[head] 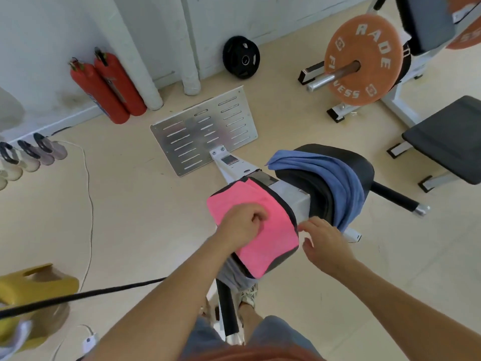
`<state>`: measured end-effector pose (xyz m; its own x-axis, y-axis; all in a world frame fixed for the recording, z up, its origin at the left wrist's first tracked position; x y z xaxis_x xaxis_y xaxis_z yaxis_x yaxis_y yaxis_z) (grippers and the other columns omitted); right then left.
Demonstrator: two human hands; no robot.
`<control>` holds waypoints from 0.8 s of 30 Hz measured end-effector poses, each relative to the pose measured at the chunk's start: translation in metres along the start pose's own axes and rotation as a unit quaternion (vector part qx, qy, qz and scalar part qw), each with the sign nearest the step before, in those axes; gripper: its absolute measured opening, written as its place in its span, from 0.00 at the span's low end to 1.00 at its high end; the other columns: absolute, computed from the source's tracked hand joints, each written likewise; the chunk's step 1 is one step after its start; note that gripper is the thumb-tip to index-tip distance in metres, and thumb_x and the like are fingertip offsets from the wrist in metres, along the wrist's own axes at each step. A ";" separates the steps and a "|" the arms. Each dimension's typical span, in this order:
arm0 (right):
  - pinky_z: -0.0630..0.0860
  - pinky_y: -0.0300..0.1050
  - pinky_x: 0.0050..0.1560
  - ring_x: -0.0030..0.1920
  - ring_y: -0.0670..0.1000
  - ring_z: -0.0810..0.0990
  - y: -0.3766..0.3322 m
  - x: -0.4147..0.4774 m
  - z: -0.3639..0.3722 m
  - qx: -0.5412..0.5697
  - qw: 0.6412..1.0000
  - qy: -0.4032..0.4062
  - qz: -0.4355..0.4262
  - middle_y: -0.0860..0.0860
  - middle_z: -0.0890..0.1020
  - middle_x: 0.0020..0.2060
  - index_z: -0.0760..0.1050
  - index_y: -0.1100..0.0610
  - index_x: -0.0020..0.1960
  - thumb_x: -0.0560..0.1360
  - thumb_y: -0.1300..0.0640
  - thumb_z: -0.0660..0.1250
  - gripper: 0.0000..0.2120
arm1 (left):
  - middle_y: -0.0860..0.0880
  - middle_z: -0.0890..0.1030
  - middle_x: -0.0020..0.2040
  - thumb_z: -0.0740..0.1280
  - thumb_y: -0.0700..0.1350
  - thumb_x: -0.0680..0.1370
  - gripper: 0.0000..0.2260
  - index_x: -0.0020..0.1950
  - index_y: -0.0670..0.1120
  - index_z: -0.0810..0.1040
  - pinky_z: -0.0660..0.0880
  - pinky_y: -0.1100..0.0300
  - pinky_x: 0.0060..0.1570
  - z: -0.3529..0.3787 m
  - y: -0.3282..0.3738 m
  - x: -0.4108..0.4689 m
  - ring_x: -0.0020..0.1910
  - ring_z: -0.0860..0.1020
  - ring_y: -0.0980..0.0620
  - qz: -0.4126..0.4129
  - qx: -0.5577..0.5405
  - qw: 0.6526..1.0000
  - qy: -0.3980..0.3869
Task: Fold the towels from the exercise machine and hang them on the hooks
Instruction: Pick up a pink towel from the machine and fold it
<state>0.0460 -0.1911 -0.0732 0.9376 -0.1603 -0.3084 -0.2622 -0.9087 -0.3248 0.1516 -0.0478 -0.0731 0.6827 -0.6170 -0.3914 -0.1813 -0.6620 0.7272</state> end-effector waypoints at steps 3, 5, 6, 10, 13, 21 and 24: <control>0.73 0.45 0.48 0.50 0.51 0.77 -0.006 0.010 0.000 0.123 0.989 0.063 0.047 0.48 0.77 0.50 0.76 0.52 0.59 0.74 0.60 0.65 0.13 | 0.52 0.82 0.55 0.57 0.34 0.75 0.18 0.53 0.50 0.82 0.72 0.57 0.58 -0.028 -0.007 0.044 0.54 0.77 0.53 -0.022 0.053 0.997 0.046; 0.73 0.46 0.49 0.50 0.51 0.76 -0.014 0.016 0.005 0.150 0.985 0.070 0.047 0.49 0.77 0.50 0.74 0.52 0.62 0.74 0.58 0.65 0.16 | 0.50 0.80 0.56 0.56 0.35 0.75 0.19 0.55 0.51 0.81 0.73 0.54 0.56 -0.026 -0.012 0.069 0.55 0.76 0.49 -0.019 0.116 0.993 0.009; 0.72 0.45 0.48 0.50 0.52 0.76 -0.015 0.018 0.009 0.161 0.983 0.068 0.056 0.50 0.76 0.51 0.73 0.53 0.63 0.75 0.58 0.65 0.17 | 0.49 0.80 0.57 0.56 0.35 0.75 0.19 0.56 0.51 0.80 0.74 0.53 0.55 -0.021 -0.017 0.080 0.56 0.76 0.48 -0.011 0.147 0.989 -0.013; 0.72 0.46 0.43 0.46 0.55 0.77 -0.011 0.023 0.015 0.185 0.973 0.098 0.096 0.51 0.75 0.47 0.76 0.55 0.58 0.72 0.59 0.68 0.15 | 0.49 0.80 0.55 0.58 0.35 0.74 0.18 0.56 0.50 0.79 0.73 0.55 0.49 -0.004 -0.032 0.104 0.56 0.75 0.46 0.034 0.239 0.968 -0.076; 0.74 0.49 0.42 0.43 0.53 0.74 -0.009 0.025 0.019 0.205 0.967 0.098 0.119 0.46 0.70 0.43 0.76 0.54 0.54 0.72 0.57 0.69 0.11 | 0.50 0.75 0.49 0.59 0.34 0.70 0.16 0.53 0.48 0.76 0.70 0.54 0.44 0.000 -0.029 0.114 0.53 0.70 0.47 0.063 0.289 0.949 -0.113; 0.68 0.45 0.38 0.39 0.51 0.71 0.002 0.027 0.035 0.227 0.955 0.045 0.183 0.47 0.71 0.37 0.69 0.54 0.37 0.70 0.55 0.66 0.07 | 0.53 0.75 0.34 0.64 0.40 0.65 0.07 0.38 0.50 0.70 0.62 0.56 0.59 0.010 -0.009 0.126 0.37 0.72 0.48 0.167 0.430 0.865 -0.198; 0.68 0.49 0.35 0.35 0.55 0.71 0.001 0.023 0.026 0.193 0.967 0.077 0.146 0.50 0.73 0.31 0.67 0.57 0.34 0.64 0.50 0.61 0.10 | 0.51 0.72 0.29 0.62 0.41 0.65 0.04 0.37 0.48 0.70 0.63 0.61 0.37 0.007 -0.001 0.129 0.35 0.72 0.45 0.186 0.440 0.858 -0.187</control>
<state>0.0612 -0.1853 -0.1039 0.8254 -0.4715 -0.3105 -0.5593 -0.6083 -0.5632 0.2345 -0.1296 -0.1281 0.2170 -0.8398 -0.4977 -0.9145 -0.3532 0.1974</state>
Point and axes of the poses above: each hand's wrist, its own x-axis towards the middle knuckle, its own z-axis out of the palm, y = z × x, the point moved 9 cm from there along x, towards the middle knuckle
